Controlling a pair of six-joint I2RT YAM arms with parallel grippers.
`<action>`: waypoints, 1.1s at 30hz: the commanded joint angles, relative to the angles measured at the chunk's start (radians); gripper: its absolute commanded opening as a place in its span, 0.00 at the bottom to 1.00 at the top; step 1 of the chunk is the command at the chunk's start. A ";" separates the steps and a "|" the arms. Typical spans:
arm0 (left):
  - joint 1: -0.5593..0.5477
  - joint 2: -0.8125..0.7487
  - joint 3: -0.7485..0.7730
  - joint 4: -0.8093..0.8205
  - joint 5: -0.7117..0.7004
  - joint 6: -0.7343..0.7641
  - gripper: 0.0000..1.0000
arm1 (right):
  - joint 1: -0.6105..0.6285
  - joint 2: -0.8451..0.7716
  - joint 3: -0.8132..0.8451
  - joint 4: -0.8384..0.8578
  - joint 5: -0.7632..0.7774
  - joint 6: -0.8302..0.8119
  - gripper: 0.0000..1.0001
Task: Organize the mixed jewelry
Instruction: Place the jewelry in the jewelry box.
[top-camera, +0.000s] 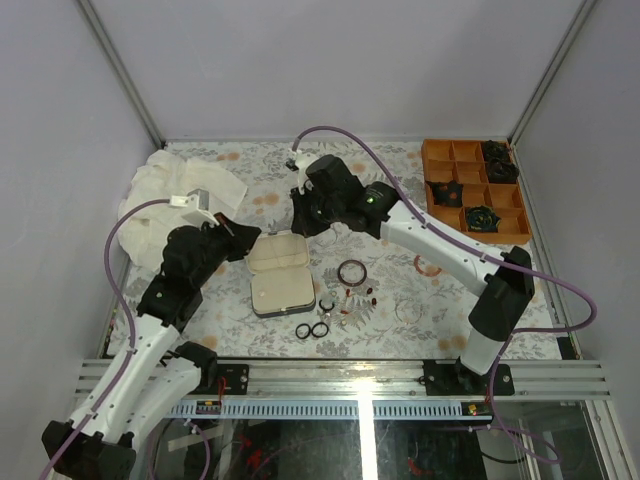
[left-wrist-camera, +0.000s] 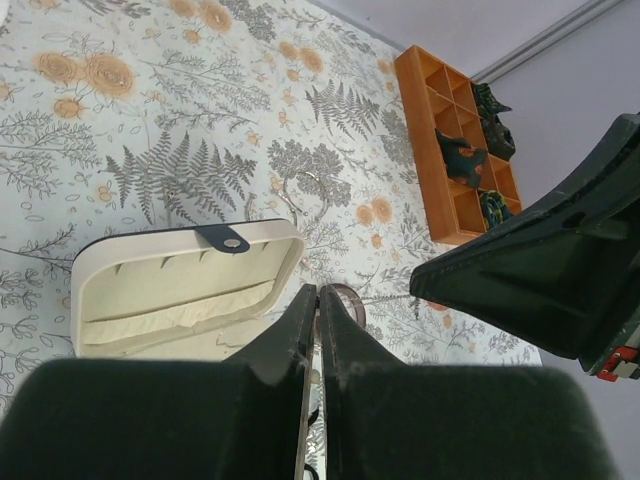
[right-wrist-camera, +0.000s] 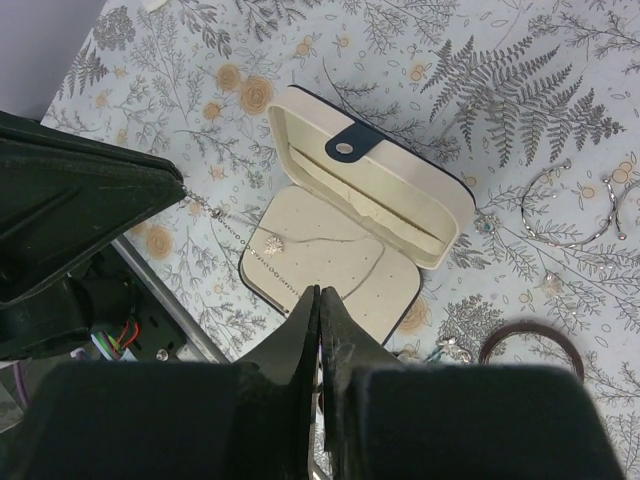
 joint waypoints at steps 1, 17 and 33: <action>0.007 -0.004 -0.028 0.028 -0.021 -0.024 0.00 | 0.009 -0.020 -0.020 0.063 -0.002 0.009 0.00; 0.007 0.036 -0.078 0.066 -0.084 -0.032 0.00 | -0.001 0.043 -0.068 0.104 0.067 0.002 0.00; 0.005 0.170 -0.148 0.163 -0.097 -0.056 0.00 | -0.021 0.163 0.019 0.107 0.090 0.007 0.00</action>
